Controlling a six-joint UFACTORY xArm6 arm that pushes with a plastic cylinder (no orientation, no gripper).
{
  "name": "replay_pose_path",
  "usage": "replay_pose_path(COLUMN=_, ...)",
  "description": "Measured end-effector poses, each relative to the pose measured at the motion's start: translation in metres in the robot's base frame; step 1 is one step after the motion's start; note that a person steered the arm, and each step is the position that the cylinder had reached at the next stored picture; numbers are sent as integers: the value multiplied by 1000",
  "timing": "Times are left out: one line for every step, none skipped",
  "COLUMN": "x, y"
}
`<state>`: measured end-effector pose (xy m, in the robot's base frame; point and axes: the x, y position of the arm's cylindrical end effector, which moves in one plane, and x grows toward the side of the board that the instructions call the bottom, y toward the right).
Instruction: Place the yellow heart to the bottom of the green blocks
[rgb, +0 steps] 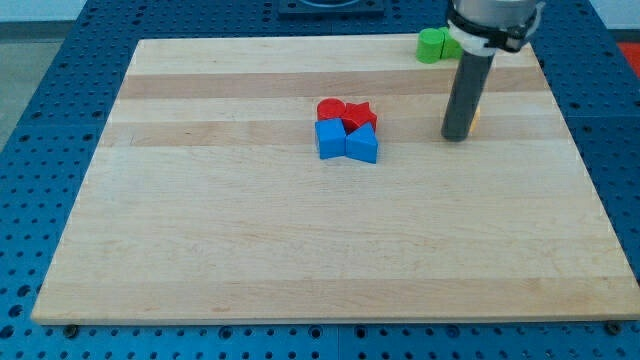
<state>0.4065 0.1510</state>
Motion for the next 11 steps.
replay_pose_path(x=15, y=1)
replay_pose_path(x=-19, y=-9)
replay_pose_path(x=-52, y=-17)
replay_pose_path(x=-26, y=-17)
replay_pose_path(x=18, y=-9)
replay_pose_path(x=15, y=19)
replay_pose_path(x=-26, y=20)
replay_pose_path(x=-56, y=17)
replay_pose_path(x=-48, y=18)
replay_pose_path(x=-63, y=15)
replay_pose_path(x=-84, y=10)
